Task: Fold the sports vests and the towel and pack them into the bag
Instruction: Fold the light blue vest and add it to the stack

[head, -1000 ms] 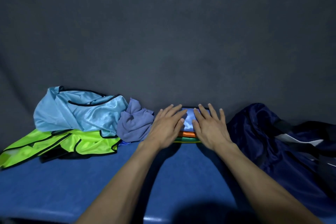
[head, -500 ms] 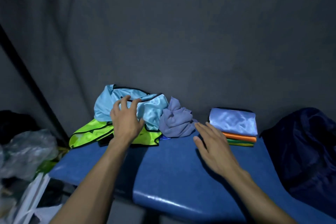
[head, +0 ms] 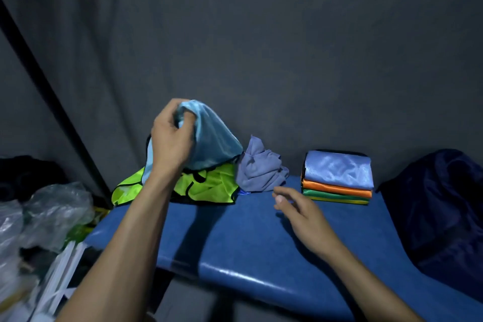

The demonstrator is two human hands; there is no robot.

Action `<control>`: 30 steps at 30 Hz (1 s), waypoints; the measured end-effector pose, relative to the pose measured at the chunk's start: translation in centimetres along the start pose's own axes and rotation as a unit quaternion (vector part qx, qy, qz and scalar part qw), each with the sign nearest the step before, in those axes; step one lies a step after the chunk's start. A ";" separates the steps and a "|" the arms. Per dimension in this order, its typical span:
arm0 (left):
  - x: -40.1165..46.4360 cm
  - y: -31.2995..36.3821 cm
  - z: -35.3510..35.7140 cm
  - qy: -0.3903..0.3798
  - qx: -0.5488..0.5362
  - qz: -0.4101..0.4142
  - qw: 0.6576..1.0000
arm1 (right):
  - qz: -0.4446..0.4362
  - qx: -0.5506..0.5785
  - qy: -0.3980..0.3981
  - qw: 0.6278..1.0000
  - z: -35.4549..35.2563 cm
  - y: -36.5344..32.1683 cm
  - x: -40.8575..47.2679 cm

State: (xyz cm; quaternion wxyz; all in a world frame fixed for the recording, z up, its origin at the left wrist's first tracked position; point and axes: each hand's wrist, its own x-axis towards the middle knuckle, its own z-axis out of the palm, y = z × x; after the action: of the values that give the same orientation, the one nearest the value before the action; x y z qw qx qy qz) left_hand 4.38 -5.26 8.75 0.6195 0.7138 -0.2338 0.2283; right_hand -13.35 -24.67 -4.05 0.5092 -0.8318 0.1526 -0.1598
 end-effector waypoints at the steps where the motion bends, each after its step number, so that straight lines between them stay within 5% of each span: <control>1: -0.7 1.4 -0.1 -0.048 -0.036 -0.001 0.998 | 0.012 0.041 -0.025 0.999 0.1 -0.4 -0.5; 3: -2.7 4.3 -0.2 -0.156 -0.149 -0.056 0.975 | 0.010 0.127 -0.074 0.989 0.2 -0.8 -1.7; 5: -4.7 7.2 -0.3 -0.276 -0.260 -0.143 0.914 | -0.021 0.176 -0.097 0.979 0.0 -1.5 -2.6; 9: -7.3 9.9 0.3 -0.381 -0.326 -0.177 0.847 | -0.090 0.042 -0.093 0.991 -0.6 -2.0 -4.2; 13: -7.1 9.3 1.1 -0.306 -0.333 -0.193 0.871 | -0.019 0.147 -0.051 0.988 -2.4 -3.6 -5.8; 16: -5.8 6.6 1.9 -0.194 -0.249 -0.169 0.934 | 0.062 0.383 -0.014 0.922 -5.4 -4.5 -5.5; 18: -5.3 4.3 3.0 -0.144 -0.157 -0.136 0.968 | 0.090 0.433 -0.008 0.897 -6.9 -4.9 -5.3; 21: -5.6 1.1 5.1 -0.205 -0.063 -0.136 0.967 | 0.130 0.482 0.016 0.866 -7.4 -5.5 -6.1; 24: -6.6 1.4 5.5 -0.216 0.057 -0.012 0.975 | 0.145 0.490 0.102 0.853 -7.4 -4.1 -5.5; 25: -7.2 2.5 5.2 -0.272 0.010 -0.002 0.962 | 0.154 0.494 0.130 0.846 -7.3 -4.0 -5.2; 27: -9.0 5.3 4.5 -0.490 -0.088 -0.051 0.865 | 0.164 0.496 0.152 0.839 -7.2 -3.4 -4.5; 29: -11.3 6.8 4.7 -0.640 -0.023 -0.055 0.766 | 0.159 0.478 0.172 0.846 -6.7 -3.2 -4.1; 30: -12.6 6.7 5.3 -0.654 0.034 -0.031 0.755 | 0.150 0.472 0.177 0.850 -6.4 -3.3 -4.0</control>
State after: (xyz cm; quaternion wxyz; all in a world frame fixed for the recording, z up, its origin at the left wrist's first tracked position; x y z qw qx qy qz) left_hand -9.42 -10.72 5.54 0.2977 0.7167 -0.5519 -0.3052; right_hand -19.34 -26.73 1.25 0.8227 -0.4157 0.2694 -0.2788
